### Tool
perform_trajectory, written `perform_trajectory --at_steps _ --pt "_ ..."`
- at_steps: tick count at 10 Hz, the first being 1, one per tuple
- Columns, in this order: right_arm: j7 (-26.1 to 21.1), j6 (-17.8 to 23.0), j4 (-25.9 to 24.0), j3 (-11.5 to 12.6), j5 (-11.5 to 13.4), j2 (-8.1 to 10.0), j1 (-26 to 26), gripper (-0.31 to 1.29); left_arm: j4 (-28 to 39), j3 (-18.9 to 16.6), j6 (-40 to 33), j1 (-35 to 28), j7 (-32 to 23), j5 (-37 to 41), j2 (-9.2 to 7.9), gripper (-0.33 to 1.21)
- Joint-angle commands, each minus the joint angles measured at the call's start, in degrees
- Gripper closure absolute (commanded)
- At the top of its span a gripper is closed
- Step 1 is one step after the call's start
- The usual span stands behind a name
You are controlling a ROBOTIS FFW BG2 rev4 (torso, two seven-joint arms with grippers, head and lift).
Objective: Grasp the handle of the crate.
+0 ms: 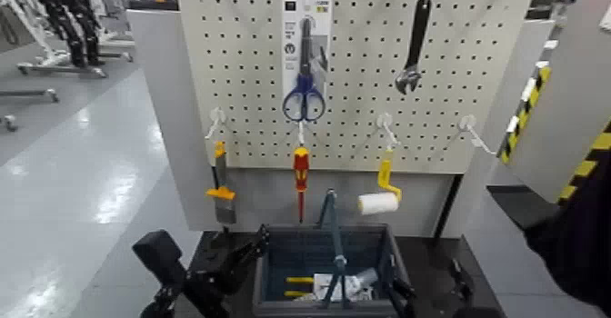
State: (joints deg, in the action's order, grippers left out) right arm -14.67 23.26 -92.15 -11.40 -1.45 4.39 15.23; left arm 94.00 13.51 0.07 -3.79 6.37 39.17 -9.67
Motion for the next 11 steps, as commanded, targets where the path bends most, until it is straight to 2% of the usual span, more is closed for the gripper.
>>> perform_trajectory --at_steps 1,3,7,11 --pt "0.0 0.1 0.1 -0.1 -0.3 0.00 -0.1 0.13 -2.4 2.2 5.5 4.8 3.0 9.5 -0.09 0.10" --pt "0.0 0.3 0.4 -0.3 -0.6 0.09 -0.3 0.13 -4.5 3.4 11.6 8.4 5.8 18.3 -0.27 0.10" --pt "0.1 0.6 0.7 -0.6 -0.8 0.27 -0.5 0.13 -8.4 4.7 22.8 13.0 5.3 33.2 -1.41 0.09" --pt "0.2 0.6 0.7 -0.9 -0.8 0.27 -0.7 0.13 -16.9 7.2 29.7 20.6 11.0 39.8 -1.50 0.09"
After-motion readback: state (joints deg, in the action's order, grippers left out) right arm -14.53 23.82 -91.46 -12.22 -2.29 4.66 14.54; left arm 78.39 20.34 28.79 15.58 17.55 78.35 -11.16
